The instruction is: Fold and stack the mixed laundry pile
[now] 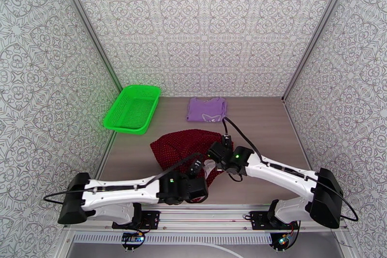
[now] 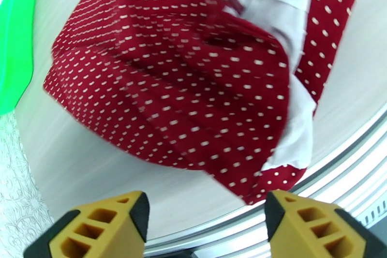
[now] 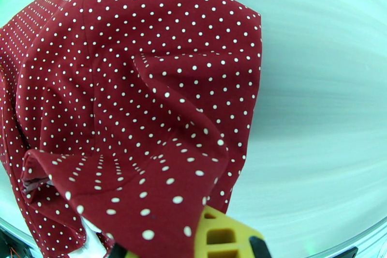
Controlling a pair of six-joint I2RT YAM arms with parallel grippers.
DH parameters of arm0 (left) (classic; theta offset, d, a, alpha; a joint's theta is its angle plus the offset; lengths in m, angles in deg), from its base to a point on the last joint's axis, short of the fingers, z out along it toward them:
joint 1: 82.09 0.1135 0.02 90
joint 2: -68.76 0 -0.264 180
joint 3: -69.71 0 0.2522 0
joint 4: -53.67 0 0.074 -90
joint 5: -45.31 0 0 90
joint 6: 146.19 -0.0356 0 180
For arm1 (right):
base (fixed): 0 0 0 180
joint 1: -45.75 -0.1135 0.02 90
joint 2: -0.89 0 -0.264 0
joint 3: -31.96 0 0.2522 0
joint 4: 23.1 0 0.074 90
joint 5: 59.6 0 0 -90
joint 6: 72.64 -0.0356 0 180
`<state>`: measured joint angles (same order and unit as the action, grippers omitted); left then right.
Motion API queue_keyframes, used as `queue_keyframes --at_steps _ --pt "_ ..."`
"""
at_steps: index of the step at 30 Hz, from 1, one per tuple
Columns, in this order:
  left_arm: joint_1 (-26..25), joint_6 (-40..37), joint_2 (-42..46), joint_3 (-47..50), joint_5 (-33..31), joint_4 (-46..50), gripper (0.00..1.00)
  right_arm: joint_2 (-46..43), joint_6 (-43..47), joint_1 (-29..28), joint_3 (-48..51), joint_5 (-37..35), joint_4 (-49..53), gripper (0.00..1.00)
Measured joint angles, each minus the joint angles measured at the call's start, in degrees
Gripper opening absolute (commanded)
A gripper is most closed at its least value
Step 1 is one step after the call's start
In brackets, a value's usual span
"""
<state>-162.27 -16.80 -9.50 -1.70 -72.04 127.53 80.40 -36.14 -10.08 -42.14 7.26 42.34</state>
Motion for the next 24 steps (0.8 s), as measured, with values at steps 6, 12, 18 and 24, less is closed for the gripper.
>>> queue_keyframes --at_steps 6,12,18,24 --pt "-0.2 -0.6 -4.3 0.9 1.0 -1.4 0.87 -0.9 0.0 0.5 0.9 0.7 -0.4 0.00" --pt "0.6 -0.7 -4.6 4.0 2.6 -4.3 0.87 -1.5 0.0 0.9 1.7 1.3 -0.7 0.00" --pt "1.8 -1.1 -6.2 5.2 3.3 -6.7 0.84 -2.1 0.0 1.7 2.4 1.6 -0.8 0.00" --pt "4.8 -1.1 -7.0 7.2 1.6 -9.0 0.77 -3.5 -0.5 1.8 3.9 2.2 -1.3 0.00"
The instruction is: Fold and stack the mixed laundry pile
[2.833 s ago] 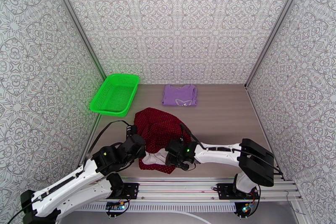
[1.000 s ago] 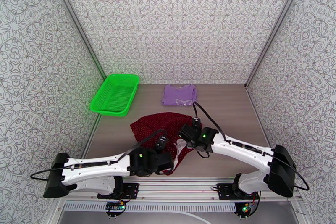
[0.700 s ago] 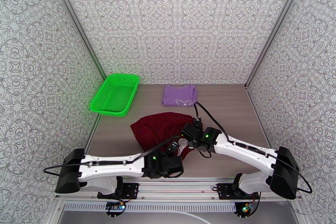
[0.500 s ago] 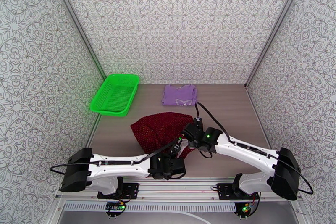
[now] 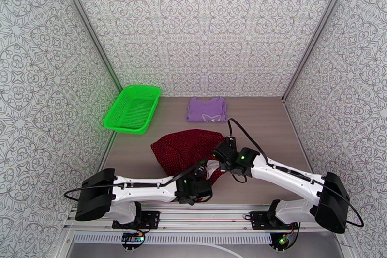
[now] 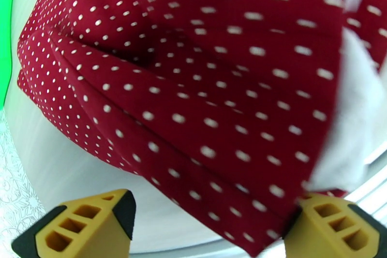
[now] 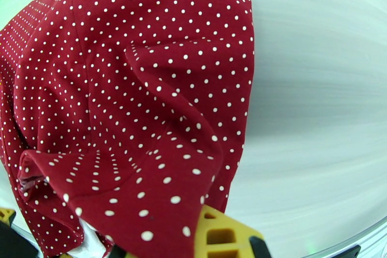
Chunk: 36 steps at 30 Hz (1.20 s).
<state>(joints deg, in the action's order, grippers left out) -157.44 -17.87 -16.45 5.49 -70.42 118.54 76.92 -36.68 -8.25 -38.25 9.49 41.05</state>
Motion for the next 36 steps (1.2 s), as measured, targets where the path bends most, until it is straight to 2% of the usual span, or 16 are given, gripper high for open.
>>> queue_keyframes --at_steps 9,10,16,19,22,27,29,32,36 --pt "2.8 -1.8 0.0 0.3 -2.7 -6.5 0.75 -1.7 -1.0 0.0 2.8 0.6 -0.7 0.00" --pt "2.8 -2.3 0.0 0.3 -2.6 -7.3 0.71 -1.8 -1.0 0.0 3.0 0.6 -0.7 0.00" --pt "3.1 -4.0 -2.1 0.3 -3.0 -9.1 0.00 -1.9 -1.4 0.0 3.2 0.6 -1.1 0.00" --pt "4.6 -1.5 -1.6 0.3 -4.7 -7.3 0.00 -2.6 -1.5 0.0 3.7 0.6 -1.3 0.00" --pt "7.2 4.3 3.3 0.0 -8.3 -1.2 0.00 -4.3 -1.5 0.2 3.8 0.0 -0.8 0.00" --pt "12.3 14.6 21.4 -6.9 -14.4 14.6 0.00 -8.3 -0.3 3.2 3.3 -2.8 2.6 0.00" --pt "14.4 16.6 28.2 -11.1 -15.0 17.1 0.00 -9.3 1.0 4.9 1.4 -2.9 3.1 0.00" --pt "17.2 16.9 34.2 -16.9 -14.1 18.4 0.00 -9.5 4.7 6.6 -4.5 -2.1 2.6 0.00" --pt "22.4 13.1 34.0 -26.1 -12.3 20.7 0.00 -7.1 12.3 9.5 -19.1 -0.7 3.9 0.00"
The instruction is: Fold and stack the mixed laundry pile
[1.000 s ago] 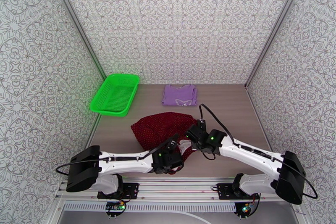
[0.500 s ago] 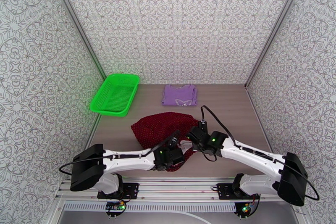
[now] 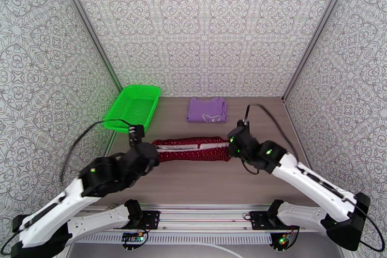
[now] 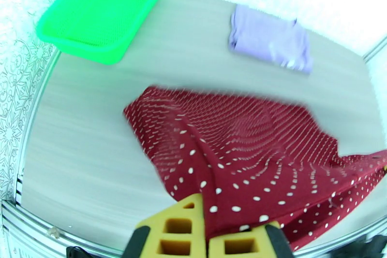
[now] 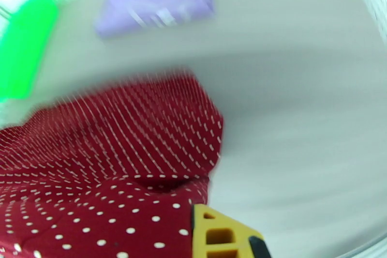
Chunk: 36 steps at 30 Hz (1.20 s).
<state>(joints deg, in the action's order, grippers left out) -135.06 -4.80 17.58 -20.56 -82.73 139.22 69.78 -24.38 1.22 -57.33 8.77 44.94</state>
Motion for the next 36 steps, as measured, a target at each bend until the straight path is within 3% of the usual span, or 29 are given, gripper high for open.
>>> queue_keyframes --at_steps 4,10,12,15,18,26,31,36 --pt "5.5 -6.4 -5.2 -14.3 1.7 3.2 0.00 8.9 9.3 1.6 -21.3 0.5 5.8 0.00" --pt "13.4 -15.7 -15.6 -44.1 4.2 12.3 0.00 33.6 24.9 2.3 -73.5 4.3 19.1 0.00" --pt "17.1 -18.5 -19.1 -53.4 5.3 14.1 0.00 40.3 28.6 2.3 -86.2 6.1 20.4 0.00" --pt "23.7 -22.3 -22.9 -62.2 7.9 15.9 0.00 40.3 32.9 2.3 -81.4 10.3 17.3 0.00" --pt "30.9 -25.6 -24.4 -63.4 10.8 17.7 0.00 40.5 34.6 2.3 -74.2 14.7 12.6 0.00" --pt "45.0 -29.2 -24.0 -56.5 13.8 20.9 0.00 55.2 33.6 2.8 -84.8 23.8 2.3 0.00" --pt "50.3 -29.4 -23.8 -55.9 13.8 21.1 0.00 57.7 30.8 2.8 -83.3 29.5 -6.6 0.00" --pt "51.5 -28.9 -21.8 -53.7 12.5 20.9 0.00 61.3 27.7 3.1 -84.7 34.8 -14.8 0.00"
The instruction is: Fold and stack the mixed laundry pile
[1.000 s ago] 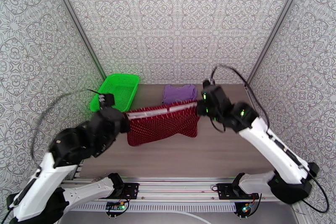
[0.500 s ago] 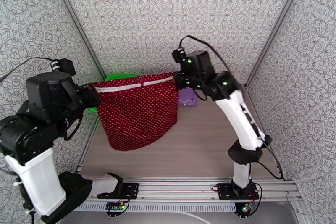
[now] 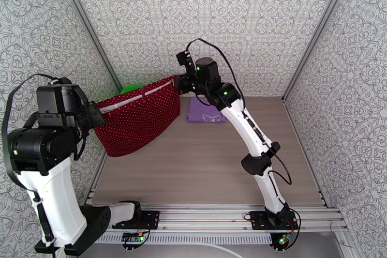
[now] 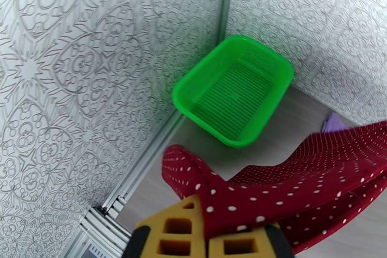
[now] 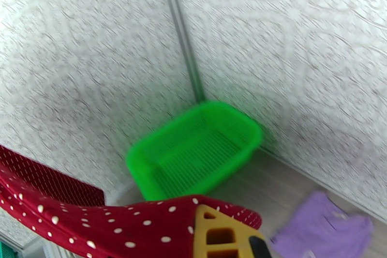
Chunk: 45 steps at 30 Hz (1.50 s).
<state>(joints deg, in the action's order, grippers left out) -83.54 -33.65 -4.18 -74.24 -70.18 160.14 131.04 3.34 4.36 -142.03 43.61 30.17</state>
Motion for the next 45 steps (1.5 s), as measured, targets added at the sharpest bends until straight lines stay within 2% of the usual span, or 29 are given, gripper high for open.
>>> queue_keyframes --at_steps 2,6,11,14,18,22,24,26,27,31,33,39,45 --pt "0.0 1.0 2.8 4.8 0.0 -0.6 0.00 0.4 -0.4 0.2 1.9 1.6 -2.2 0.00" --pt "0.1 4.3 13.1 24.2 3.5 -5.1 0.00 0.3 0.6 0.2 10.0 3.4 -5.6 0.00" --pt "-1.8 11.9 27.7 51.2 15.6 -11.9 0.00 -1.2 2.3 0.7 29.5 3.4 -7.4 0.00" --pt "-6.8 18.6 36.9 65.8 22.6 -15.6 0.00 -3.5 2.3 1.7 43.5 3.5 -8.8 0.00" --pt "-13.6 26.7 44.5 75.5 28.0 -19.5 0.00 -8.6 2.0 4.6 57.4 4.5 -9.4 0.00" --pt "-19.9 32.5 45.1 78.6 30.5 -24.7 0.00 -15.6 2.5 7.9 62.4 4.4 -10.0 0.00" --pt "-24.0 34.8 43.8 79.7 30.4 -27.8 0.00 -18.9 3.1 9.7 64.0 4.0 -10.6 0.00" --pt "-30.1 37.4 41.3 80.4 29.0 -30.9 0.00 -21.5 3.6 11.2 65.5 3.0 -11.1 0.00" --pt "-34.8 38.9 39.0 80.6 27.4 -32.9 0.00 -22.5 4.0 12.0 66.3 2.3 -11.3 0.00" --pt "-51.1 43.5 25.2 78.2 19.3 -37.8 0.00 -23.7 5.2 15.0 69.1 -0.8 -11.0 0.00" --pt "-55.3 44.6 16.8 75.5 16.7 -40.1 0.00 -23.6 5.9 16.4 70.1 -2.7 -10.4 0.00" --pt "-58.6 44.9 -0.4 71.8 16.9 -49.3 0.00 -23.7 8.1 20.6 72.0 -8.3 -9.4 0.00" --pt "-60.9 42.9 -19.1 62.6 22.2 -55.2 0.00 -23.7 11.1 22.5 73.9 -14.2 -8.3 0.00"
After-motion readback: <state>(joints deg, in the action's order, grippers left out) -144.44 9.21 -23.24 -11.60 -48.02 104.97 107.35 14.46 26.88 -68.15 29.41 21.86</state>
